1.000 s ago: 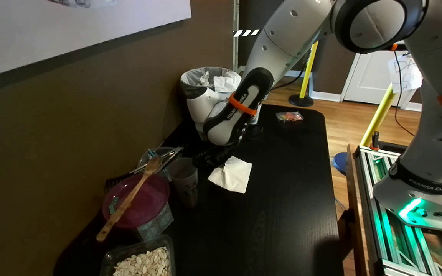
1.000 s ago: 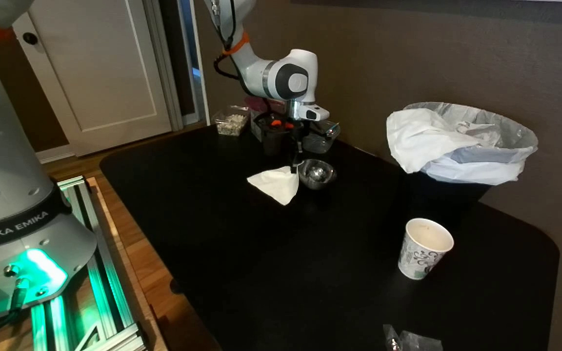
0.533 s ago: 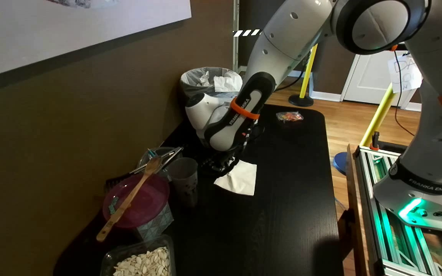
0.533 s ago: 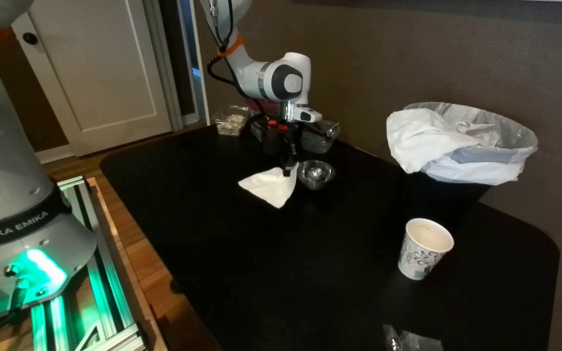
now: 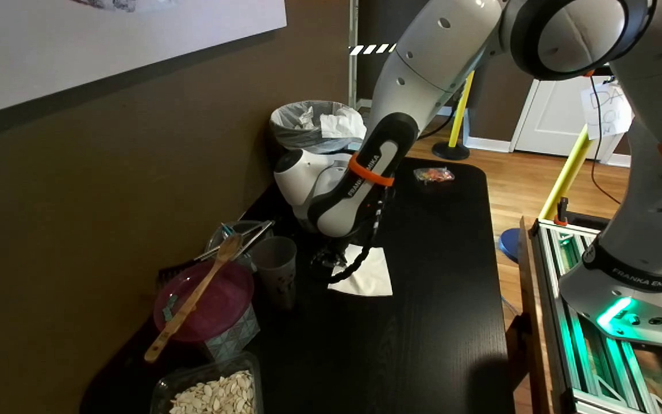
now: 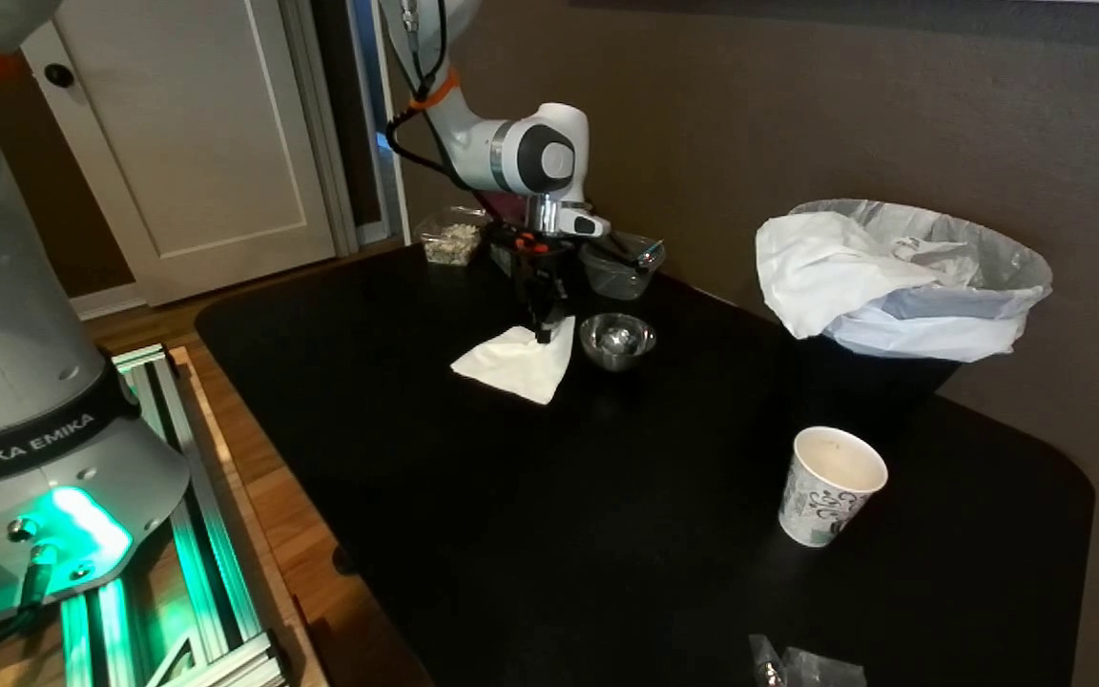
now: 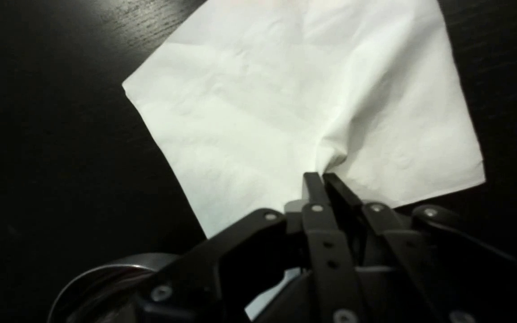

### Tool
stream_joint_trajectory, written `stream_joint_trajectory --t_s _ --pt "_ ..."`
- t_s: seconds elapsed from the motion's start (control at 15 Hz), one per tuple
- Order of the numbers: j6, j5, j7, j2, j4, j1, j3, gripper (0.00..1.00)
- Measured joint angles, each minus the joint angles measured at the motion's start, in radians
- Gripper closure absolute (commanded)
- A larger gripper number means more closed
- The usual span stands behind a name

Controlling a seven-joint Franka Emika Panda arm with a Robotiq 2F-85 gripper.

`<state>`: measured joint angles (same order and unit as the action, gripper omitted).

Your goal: Pull the silver bowl to the back and place the Serviette under it

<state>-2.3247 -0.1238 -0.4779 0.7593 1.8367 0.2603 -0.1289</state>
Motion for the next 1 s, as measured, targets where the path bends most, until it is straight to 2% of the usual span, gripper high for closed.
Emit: stream_joint_trajectory --t_s 0.07,0.33,0.67,0.8,1.0 --pt "0.000 -0.002 0.024 0.000 0.002 0.000 0.007 0.68" --pt "-0.061 0.009 0.069 -0.020 0.010 -0.010 0.036 0.38" --pt "-0.080 0.132 0.213 -0.159 0.088 -0.113 0.124 0.02" --pt "-0.071 0.216 0.231 -0.214 0.120 -0.162 0.144 0.00" --pt "-0.071 0.301 0.210 -0.279 0.166 -0.219 0.133 0.00"
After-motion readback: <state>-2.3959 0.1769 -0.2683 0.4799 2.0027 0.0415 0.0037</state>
